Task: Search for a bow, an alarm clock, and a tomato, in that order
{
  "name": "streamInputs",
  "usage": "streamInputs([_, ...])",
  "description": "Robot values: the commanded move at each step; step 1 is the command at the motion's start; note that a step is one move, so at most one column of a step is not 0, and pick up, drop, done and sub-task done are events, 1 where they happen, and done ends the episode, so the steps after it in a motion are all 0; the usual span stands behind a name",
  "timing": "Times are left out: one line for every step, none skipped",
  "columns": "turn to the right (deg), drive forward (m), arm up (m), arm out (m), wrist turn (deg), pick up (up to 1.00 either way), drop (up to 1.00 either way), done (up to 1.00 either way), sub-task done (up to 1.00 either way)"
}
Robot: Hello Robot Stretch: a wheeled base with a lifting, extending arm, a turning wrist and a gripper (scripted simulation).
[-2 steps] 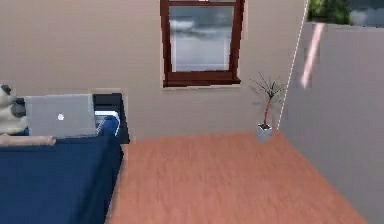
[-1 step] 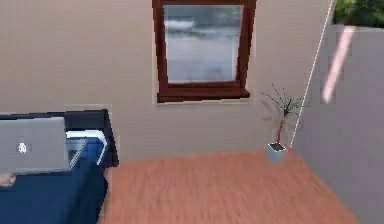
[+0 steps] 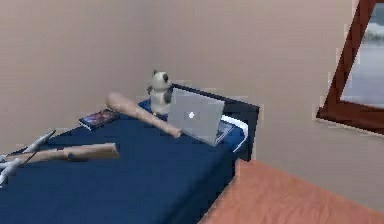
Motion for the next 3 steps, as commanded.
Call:
streamInputs([-39.0, 0.00, 0.00, 0.00, 0.0, 0.00, 0.00, 0.00, 0.00])
streamInputs([0.0, 0.00, 0.00, 0.00, 0.0, 0.00, 0.00, 0.00, 1.00])
streamInputs([-45.0, 0.00, 0.00, 0.00, 0.0, 0.00, 0.00, 0.00, 0.00])
